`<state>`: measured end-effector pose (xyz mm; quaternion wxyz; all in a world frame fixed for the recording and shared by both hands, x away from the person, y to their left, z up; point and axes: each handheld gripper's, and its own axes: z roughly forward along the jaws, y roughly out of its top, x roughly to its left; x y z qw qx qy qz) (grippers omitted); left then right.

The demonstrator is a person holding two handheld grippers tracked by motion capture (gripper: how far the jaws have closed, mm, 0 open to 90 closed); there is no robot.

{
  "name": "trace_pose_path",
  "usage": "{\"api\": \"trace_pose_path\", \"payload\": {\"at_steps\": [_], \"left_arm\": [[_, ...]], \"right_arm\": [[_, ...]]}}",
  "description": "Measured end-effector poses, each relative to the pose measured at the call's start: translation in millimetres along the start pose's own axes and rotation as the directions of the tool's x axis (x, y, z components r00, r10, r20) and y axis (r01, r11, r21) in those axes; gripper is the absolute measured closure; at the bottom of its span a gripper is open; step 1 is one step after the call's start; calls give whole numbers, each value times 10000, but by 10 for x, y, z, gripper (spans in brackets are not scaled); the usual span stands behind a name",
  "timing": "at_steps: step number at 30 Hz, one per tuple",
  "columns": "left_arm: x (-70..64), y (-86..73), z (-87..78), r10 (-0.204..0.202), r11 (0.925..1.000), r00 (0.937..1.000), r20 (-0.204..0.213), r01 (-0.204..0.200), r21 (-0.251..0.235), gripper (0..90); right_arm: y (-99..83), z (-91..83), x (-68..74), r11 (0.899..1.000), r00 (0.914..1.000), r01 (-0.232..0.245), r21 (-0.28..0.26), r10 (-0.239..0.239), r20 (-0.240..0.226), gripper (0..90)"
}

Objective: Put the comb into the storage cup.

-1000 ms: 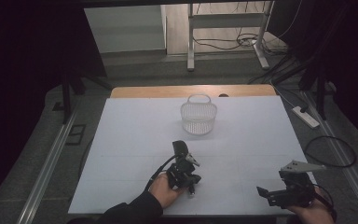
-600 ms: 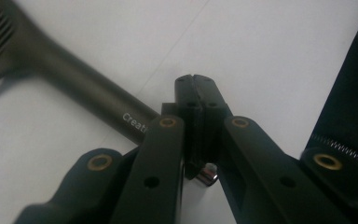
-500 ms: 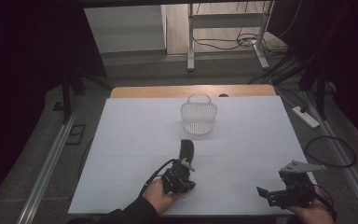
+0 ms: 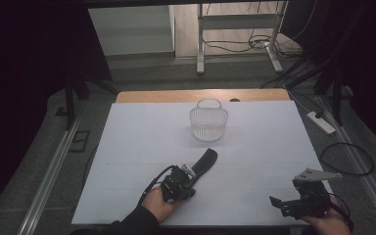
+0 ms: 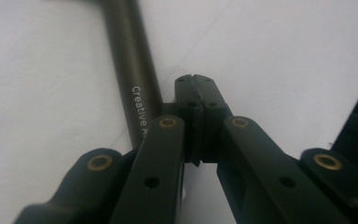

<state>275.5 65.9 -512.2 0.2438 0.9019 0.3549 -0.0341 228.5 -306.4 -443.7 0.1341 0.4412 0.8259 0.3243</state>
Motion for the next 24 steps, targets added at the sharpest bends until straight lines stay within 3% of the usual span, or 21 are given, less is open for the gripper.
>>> {"api": "trace_pose_path", "payload": {"at_steps": [9, 19, 24], "left_arm": [[70, -8, -17, -51, 9999, 9999, -108, 53, 102, 889], [19, 50, -149, 136, 9991, 9999, 43, -134, -407, 884], [20, 77, -236, 303, 9978, 9995, -99, -308, -588, 788]], "right_arm": [[0, 1, -1, 10000, 10000, -8, 13, 8, 0, 10], [0, 1, -1, 10000, 10000, -18, 17, 18, 8, 11], [0, 1, -1, 10000, 10000, -15, 14, 15, 15, 11]]}}
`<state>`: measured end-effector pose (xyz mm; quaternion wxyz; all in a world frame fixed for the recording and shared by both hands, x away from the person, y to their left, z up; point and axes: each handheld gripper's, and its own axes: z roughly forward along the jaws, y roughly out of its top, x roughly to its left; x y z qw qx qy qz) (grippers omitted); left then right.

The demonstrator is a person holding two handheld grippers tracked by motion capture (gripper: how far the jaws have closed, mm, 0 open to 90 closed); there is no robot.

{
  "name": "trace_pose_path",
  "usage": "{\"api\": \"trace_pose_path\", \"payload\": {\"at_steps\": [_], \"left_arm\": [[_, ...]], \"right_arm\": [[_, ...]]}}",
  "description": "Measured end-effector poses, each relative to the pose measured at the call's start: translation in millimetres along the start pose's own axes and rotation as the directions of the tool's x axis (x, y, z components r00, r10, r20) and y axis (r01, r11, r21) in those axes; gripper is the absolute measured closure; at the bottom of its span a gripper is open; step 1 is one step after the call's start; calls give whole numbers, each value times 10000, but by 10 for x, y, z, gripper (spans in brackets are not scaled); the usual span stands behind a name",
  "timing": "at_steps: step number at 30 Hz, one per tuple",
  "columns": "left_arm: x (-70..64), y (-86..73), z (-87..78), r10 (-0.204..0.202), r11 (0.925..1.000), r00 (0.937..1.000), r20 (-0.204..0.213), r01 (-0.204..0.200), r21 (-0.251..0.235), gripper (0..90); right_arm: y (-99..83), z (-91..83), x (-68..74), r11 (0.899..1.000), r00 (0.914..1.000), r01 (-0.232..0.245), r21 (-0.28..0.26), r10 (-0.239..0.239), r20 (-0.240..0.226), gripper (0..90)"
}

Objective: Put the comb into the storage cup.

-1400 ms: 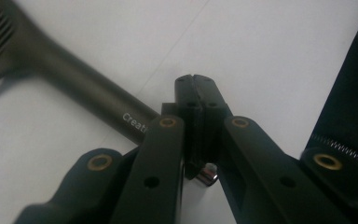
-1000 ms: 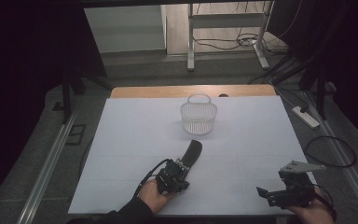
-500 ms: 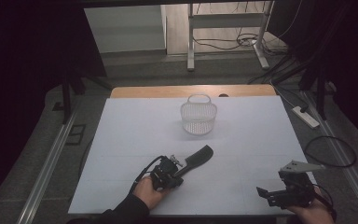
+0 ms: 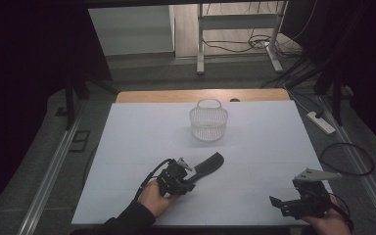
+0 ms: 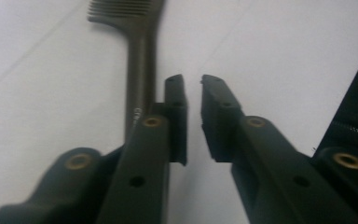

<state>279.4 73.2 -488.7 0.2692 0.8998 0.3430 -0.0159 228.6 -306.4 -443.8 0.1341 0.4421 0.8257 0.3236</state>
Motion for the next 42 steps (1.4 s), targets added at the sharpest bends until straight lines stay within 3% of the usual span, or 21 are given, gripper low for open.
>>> {"api": "trace_pose_path", "payload": {"at_steps": [8, 14, 22, 33, 42], "left_arm": [[88, 15, -113, -152, 9992, 9987, -485, 134, -372, 537], [174, 7, -149, -342, 9988, 9971, -675, 318, -364, 361], [271, 2, -196, -479, 9976, 9974, -537, 451, -531, 142], [358, 2, -245, -496, 9976, 9972, -554, 469, -500, 0], [364, 15, -226, -276, 9982, 9967, -757, 234, -556, 0]], "right_arm": [[0, 1, -1, 10000, 10000, -9, 12, 9, 11, 11], [0, 0, -2, 10000, 10000, -26, 2, 26, 13, 11], [-2, -6, -3, 10000, 10000, -24, -30, 24, -5, 10], [-2, -8, -3, 10000, 10000, -19, -65, 19, -7, 10], [-2, -7, -4, 10000, 10000, -38, -63, 37, -10, 10]]}}
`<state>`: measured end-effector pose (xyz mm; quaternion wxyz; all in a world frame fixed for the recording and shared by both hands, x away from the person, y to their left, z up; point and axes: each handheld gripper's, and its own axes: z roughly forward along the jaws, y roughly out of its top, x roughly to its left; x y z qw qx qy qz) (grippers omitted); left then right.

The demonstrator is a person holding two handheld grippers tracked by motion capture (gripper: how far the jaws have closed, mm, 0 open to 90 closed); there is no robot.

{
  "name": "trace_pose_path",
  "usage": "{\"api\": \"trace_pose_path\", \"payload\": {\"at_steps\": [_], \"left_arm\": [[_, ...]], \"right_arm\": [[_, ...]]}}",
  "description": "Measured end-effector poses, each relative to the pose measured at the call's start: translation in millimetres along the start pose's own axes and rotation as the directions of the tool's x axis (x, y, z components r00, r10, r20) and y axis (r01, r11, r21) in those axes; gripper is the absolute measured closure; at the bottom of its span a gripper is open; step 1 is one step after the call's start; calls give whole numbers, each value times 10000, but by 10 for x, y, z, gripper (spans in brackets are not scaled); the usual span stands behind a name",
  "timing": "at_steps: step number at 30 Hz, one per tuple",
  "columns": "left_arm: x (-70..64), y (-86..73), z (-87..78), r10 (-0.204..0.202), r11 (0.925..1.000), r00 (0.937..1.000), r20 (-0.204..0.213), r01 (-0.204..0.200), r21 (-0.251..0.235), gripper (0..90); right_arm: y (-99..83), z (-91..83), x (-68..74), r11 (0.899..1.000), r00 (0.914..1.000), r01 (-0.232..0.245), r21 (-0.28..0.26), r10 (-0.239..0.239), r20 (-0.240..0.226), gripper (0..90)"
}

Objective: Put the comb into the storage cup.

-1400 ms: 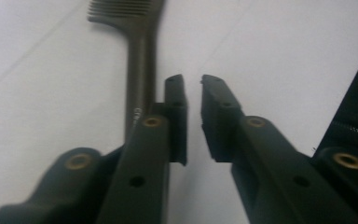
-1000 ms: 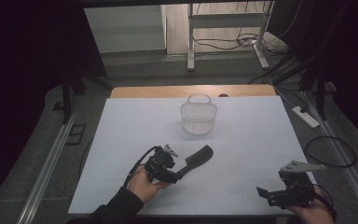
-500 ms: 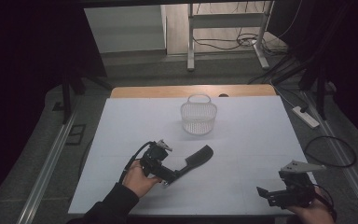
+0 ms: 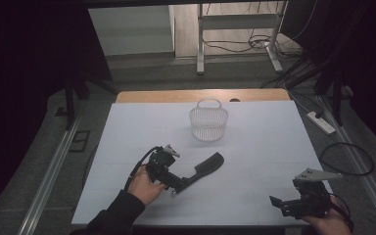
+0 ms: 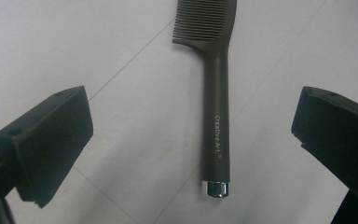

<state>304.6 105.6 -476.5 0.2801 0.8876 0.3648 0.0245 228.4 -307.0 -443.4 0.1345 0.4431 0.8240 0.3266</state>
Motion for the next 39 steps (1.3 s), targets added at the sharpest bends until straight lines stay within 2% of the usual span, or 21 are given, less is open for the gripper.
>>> {"api": "trace_pose_path", "payload": {"at_steps": [5, 22, 27, 35, 36, 37, 39], "left_arm": [[-12, 5, 35, 63, 9999, 10000, 8, -64, 79, 0], [-90, 29, 332, 285, 9958, 9995, -140, -271, 875, 0], [-123, 20, 453, 398, 9910, 9990, -196, -370, 1285, 0], [-187, 14, 556, 708, 9833, 9968, -380, -633, 1707, 0], [-196, 12, 573, 757, 9816, 9963, -414, -672, 1788, 0], [-224, 10, 590, 924, 9794, 9937, -636, -792, 1857, 0], [-235, 11, 595, 971, 9782, 9927, -714, -820, 1907, 0]], "right_arm": [[1, 1, 0, 10000, 10000, 3, 3, -3, -6, 10], [3, 6, -1, 10000, 10000, -2, 31, 3, -35, 9], [6, 9, -1, 10000, 10000, 15, 42, -15, -44, 9], [10, 13, -1, 10000, 10000, 48, 42, -48, -67, 9], [12, 14, 1, 10000, 10000, 40, 57, -40, -80, 9], [13, 14, 2, 10000, 10000, 39, 74, -38, -83, 9], [14, 14, 2, 10000, 10000, 47, 78, -47, -86, 9]]}}
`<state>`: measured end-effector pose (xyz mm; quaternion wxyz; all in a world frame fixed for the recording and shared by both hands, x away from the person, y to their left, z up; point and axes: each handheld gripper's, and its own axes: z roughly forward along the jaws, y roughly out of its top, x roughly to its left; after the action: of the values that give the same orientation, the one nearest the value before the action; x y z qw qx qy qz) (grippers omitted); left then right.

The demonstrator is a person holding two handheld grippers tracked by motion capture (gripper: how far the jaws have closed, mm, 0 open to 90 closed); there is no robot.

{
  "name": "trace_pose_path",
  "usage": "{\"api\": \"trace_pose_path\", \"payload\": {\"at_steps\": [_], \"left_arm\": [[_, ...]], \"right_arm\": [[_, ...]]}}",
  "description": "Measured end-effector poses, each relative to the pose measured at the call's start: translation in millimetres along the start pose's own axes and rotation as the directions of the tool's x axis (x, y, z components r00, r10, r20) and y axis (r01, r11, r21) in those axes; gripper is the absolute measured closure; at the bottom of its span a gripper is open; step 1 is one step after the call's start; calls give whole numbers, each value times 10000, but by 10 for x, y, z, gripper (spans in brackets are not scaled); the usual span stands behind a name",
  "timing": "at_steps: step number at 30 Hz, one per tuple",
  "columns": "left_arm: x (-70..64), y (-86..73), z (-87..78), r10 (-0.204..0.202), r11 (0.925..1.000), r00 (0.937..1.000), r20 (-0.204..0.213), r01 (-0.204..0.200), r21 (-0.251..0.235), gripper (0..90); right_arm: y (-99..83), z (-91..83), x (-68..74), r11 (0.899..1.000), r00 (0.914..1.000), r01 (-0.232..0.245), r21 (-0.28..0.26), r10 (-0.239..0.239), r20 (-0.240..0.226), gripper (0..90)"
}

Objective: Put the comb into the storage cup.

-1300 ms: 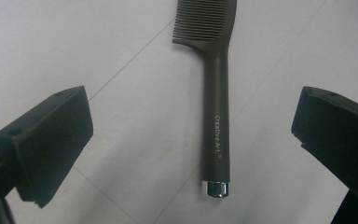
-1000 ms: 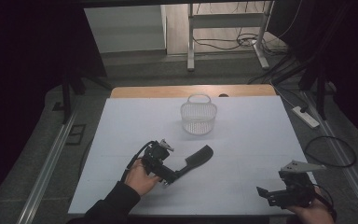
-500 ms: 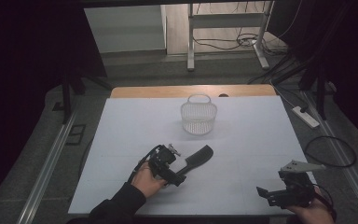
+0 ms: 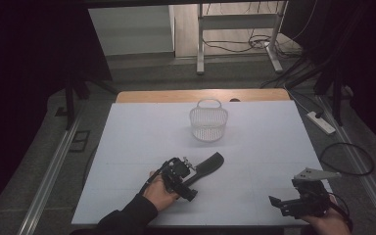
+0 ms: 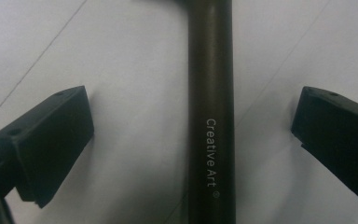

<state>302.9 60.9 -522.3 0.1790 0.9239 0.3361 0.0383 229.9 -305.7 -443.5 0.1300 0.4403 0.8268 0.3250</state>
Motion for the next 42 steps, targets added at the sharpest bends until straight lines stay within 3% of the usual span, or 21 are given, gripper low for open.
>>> {"api": "trace_pose_path", "payload": {"at_steps": [11, 18, 21, 22, 28, 32, 42], "left_arm": [[-27, 19, -19, -124, 9997, 9999, -92, 126, 190, 21], [-35, 18, -111, -188, 9998, 9998, -61, 188, 56, 327], [-35, 16, -126, -166, 9998, 9998, -66, 166, 55, 399], [-39, 16, -138, -186, 9998, 9998, -69, 187, 44, 497], [-87, 16, -143, -67, 10000, 10000, -47, 67, -7, 702], [-86, 21, -146, -178, 9998, 9998, 0, 178, 27, 722], [1, 14, -164, -652, 9974, 9959, 624, 669, -266, 726]], "right_arm": [[5, 8, 1, 10000, 10000, 29, -14, -29, -8, 9], [8, 11, 2, 10000, 10000, 43, -3, -43, -16, 9], [9, 12, 2, 10000, 10000, 44, -5, -44, -13, 9], [9, 12, 2, 10000, 10000, 49, 3, -49, -17, 10], [10, 15, 2, 10000, 10000, 36, 14, -36, -3, 10], [10, 15, 4, 10000, 10000, 53, 21, -53, -1, 10], [10, 13, 3, 10000, 10000, 76, -3, -76, -24, 10]]}}
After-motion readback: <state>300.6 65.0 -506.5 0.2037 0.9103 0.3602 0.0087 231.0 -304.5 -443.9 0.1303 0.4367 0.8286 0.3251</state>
